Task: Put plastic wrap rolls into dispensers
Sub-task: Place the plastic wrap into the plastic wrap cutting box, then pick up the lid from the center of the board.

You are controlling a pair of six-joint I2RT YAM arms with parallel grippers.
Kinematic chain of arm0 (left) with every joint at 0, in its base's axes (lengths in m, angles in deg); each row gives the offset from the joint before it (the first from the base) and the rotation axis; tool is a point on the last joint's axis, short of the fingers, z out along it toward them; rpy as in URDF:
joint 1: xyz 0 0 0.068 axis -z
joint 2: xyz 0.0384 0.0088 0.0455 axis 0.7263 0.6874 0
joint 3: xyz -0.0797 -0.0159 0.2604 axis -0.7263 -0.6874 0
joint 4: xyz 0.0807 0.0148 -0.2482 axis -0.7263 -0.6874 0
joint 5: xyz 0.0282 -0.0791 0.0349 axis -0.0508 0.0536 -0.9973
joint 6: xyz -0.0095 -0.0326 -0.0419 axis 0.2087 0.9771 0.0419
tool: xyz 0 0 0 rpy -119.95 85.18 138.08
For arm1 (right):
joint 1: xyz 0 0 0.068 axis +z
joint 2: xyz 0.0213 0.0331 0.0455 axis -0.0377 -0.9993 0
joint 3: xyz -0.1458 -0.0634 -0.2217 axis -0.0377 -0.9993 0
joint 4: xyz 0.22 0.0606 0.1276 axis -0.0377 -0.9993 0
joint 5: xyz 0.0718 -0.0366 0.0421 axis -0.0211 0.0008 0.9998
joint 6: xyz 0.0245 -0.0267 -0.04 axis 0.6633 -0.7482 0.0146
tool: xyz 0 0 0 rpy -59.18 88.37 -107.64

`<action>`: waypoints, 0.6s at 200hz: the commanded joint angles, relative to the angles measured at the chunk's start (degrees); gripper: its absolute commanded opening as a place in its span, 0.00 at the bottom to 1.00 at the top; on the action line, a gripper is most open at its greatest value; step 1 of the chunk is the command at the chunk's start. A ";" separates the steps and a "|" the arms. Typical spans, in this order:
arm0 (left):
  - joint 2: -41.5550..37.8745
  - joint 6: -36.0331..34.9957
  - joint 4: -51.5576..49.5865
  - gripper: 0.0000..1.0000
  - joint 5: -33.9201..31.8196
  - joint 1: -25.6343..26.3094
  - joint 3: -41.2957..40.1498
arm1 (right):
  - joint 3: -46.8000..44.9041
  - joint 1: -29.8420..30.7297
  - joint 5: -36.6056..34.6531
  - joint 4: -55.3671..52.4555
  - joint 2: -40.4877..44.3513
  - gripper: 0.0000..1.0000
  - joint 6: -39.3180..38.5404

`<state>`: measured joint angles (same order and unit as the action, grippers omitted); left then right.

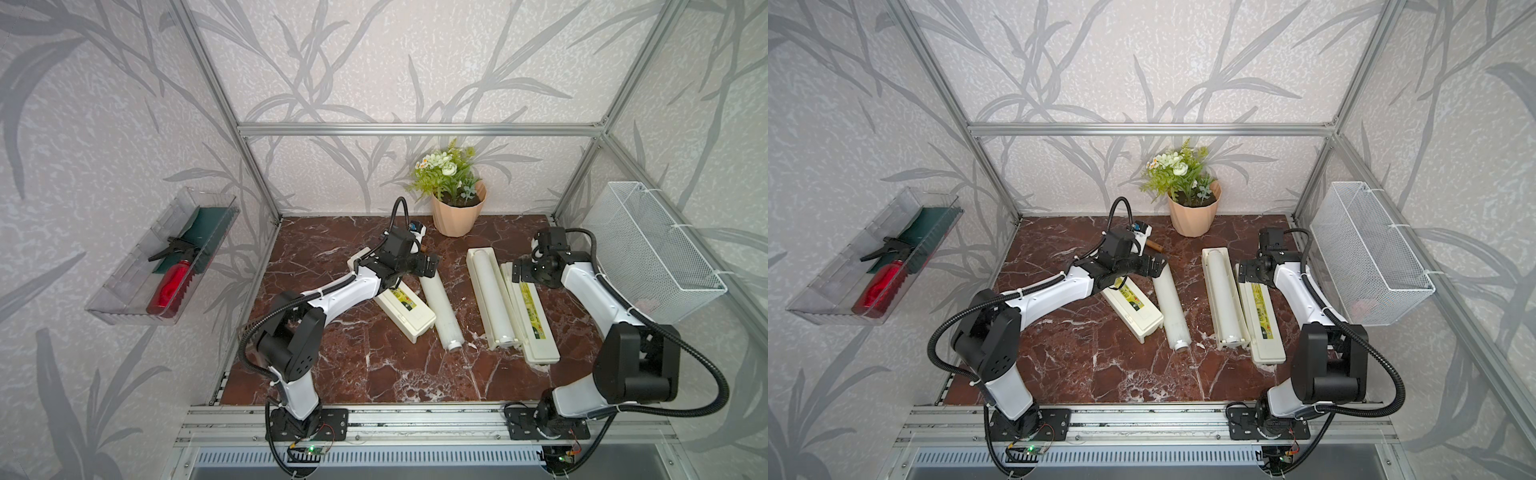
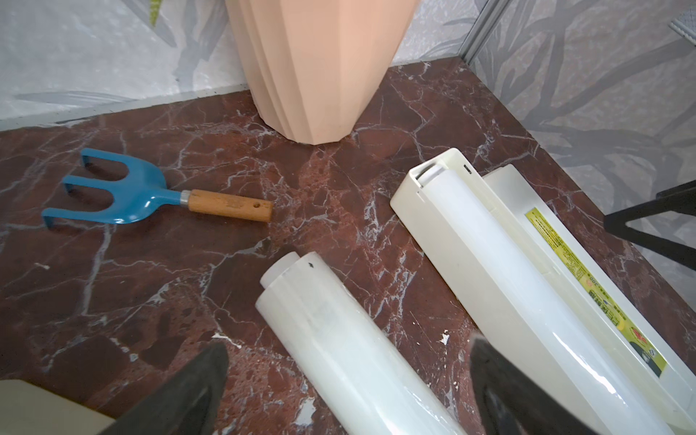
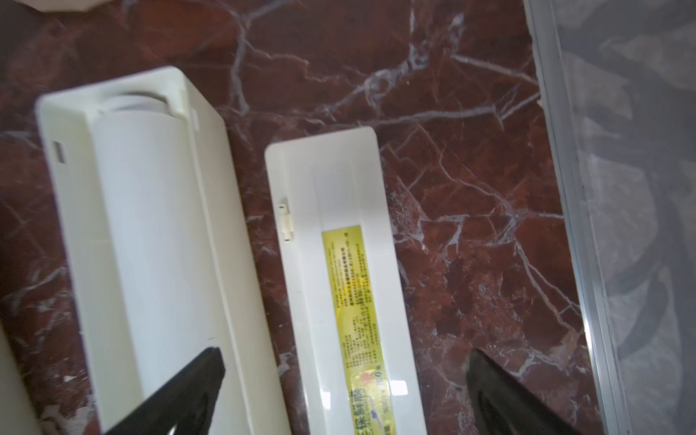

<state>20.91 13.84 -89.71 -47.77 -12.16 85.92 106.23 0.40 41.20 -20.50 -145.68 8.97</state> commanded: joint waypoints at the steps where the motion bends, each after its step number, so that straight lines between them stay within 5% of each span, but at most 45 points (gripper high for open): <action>1: 0.74 -0.39 -1.49 0.99 0.61 -0.05 2.18 | -0.26 -0.47 1.38 1.97 -4.62 1.00 -2.35; 120: 2.31 -4.17 -6.66 0.99 -2.04 -0.05 6.65 | 9.14 -1.27 1.33 2.03 -25.64 1.00 -2.96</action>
<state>21.91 11.02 -94.56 -49.02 -12.14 89.42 114.43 -1.22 42.71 -16.46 -169.07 6.52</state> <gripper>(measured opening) 0.992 0.996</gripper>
